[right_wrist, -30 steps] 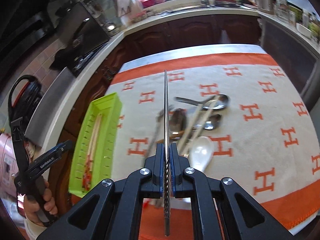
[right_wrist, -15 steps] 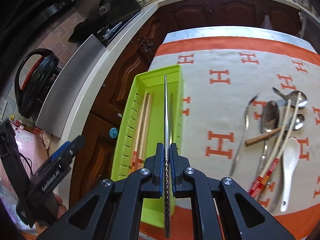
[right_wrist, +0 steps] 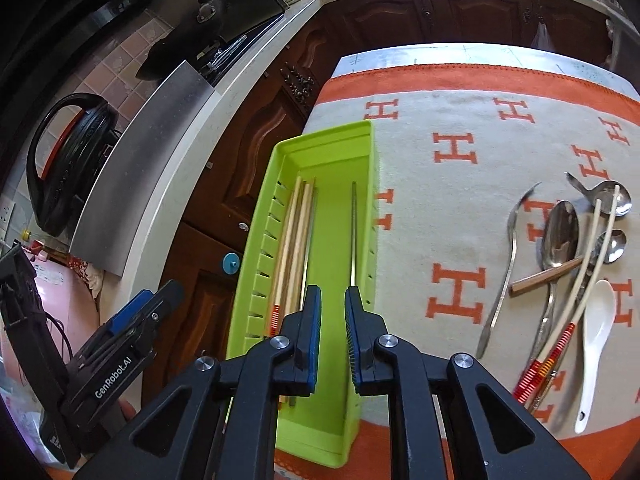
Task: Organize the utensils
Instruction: 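Lower both steel chopsticks into the tray and open both tools, then move both open tools back over the utensil pile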
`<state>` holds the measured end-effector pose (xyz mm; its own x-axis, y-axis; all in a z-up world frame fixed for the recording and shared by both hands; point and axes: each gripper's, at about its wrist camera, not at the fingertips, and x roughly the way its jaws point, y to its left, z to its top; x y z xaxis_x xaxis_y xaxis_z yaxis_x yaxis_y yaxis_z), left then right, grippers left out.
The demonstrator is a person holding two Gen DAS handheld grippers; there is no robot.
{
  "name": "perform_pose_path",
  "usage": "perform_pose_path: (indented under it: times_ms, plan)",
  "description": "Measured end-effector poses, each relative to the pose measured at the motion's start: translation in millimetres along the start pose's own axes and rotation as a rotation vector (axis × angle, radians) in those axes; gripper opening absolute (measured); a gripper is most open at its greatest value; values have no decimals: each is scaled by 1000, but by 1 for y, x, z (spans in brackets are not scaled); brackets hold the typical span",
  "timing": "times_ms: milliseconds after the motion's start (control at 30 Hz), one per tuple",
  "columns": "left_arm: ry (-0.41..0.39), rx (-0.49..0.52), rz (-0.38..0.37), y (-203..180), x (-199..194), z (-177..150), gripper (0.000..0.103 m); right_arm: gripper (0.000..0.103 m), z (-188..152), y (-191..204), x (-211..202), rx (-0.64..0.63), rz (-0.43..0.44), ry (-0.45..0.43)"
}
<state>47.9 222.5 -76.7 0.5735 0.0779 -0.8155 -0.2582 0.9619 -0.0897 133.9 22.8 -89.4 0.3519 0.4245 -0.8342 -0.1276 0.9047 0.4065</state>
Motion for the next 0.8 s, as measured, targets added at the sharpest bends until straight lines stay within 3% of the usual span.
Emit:
perform_pose_path:
  times_ms: [633, 800]
  plan:
    - [17, 85, 21, -45, -18, -17, 70, 12, -39, -65, -69, -27, -73, -100]
    - [11, 135, 19, -72, -23, -22, 71, 19, -46, -89, -94, -9, -85, -145]
